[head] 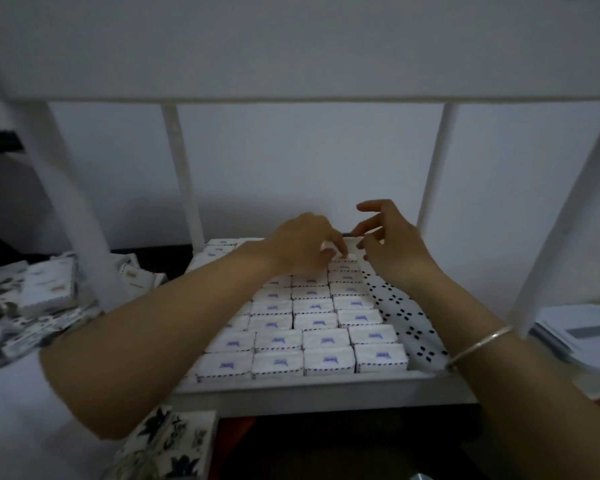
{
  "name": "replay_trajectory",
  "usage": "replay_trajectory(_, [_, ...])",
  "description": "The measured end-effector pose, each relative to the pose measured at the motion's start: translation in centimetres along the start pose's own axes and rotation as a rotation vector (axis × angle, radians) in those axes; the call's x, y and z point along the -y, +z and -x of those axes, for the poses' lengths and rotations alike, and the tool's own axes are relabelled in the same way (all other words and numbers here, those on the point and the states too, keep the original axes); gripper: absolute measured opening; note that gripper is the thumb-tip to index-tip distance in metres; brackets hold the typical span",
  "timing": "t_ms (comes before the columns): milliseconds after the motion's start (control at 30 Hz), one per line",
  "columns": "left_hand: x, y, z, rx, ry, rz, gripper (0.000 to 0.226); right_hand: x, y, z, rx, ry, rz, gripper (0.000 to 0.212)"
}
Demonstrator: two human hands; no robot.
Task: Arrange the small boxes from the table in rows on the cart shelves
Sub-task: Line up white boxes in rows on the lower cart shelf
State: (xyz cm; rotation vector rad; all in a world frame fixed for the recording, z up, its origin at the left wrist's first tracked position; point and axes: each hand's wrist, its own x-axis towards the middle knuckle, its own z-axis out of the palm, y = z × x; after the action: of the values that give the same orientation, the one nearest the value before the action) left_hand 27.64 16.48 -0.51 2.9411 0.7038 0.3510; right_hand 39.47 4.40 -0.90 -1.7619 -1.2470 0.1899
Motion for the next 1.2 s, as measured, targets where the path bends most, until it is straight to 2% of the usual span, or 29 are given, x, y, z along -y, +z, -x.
replay_trajectory(100, [-0.4,-1.5,2.7,-0.02,-0.058,0.044,0.045,2.8,0.4,2.2,0.022,-0.125,-0.005,0.033])
replay_trajectory(267, [-0.8,-4.5,12.4,-0.093,-0.072,0.075,0.034,7.2,1.9,6.6,0.04,-0.292,-0.155,0.022])
replay_trajectory(367, [-0.6,-5.9,20.1,-0.15,-0.065,0.208,0.028,9.8,3.7,9.2,0.127,-0.374,-0.224,0.015])
replay_trajectory(567, [-1.2,-5.6,34.3,-0.384,-0.181,0.271,0.025,15.0,9.1,14.3,0.374,-0.559,-0.152,0.012])
replay_trajectory(767, [1.2,-4.4,43.0,-0.712,-0.388,0.286,0.024,17.9,15.9,17.3,0.472,-0.711,0.023,0.012])
replay_trajectory(867, [2.5,-4.0,45.9,-0.778,-0.492,0.151,0.027,18.7,18.6,16.8,0.383,-0.647,0.108,0.015])
replay_trajectory(967, [4.0,-3.2,47.4,-0.724,-0.566,0.024,0.026,20.0,20.8,15.2,0.369,-0.441,0.192,0.028])
replay_trajectory(1067, [5.3,-2.7,48.1,-0.621,-0.576,-0.05,0.034,21.3,22.9,14.2,0.385,-0.329,0.292,0.048])
replay_trajectory(1200, [5.9,-2.7,48.1,-0.422,-0.535,-0.051,0.05,22.3,24.4,13.8,0.406,-0.245,0.363,0.045])
